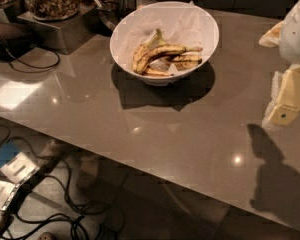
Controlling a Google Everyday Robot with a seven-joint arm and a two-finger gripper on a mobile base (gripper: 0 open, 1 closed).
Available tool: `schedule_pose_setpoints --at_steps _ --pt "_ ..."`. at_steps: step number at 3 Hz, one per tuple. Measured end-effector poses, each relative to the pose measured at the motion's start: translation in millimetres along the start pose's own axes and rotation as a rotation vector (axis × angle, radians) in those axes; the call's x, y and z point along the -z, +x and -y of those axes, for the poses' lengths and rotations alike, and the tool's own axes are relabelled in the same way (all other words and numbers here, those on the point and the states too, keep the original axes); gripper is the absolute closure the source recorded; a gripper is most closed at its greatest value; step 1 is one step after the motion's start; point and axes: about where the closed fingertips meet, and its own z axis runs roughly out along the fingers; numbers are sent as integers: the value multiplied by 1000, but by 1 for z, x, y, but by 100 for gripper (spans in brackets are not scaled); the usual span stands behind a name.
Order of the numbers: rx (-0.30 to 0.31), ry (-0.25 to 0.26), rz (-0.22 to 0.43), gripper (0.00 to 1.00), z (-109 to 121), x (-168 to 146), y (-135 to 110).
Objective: Pick banana from white bowl
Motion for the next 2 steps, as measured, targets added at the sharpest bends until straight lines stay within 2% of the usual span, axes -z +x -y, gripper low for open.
schedule_pose_setpoints --at_steps 1,2 --pt "0 0 0 0 0 0 0" --pt "16 -10 -18 0 17 -4 -20"
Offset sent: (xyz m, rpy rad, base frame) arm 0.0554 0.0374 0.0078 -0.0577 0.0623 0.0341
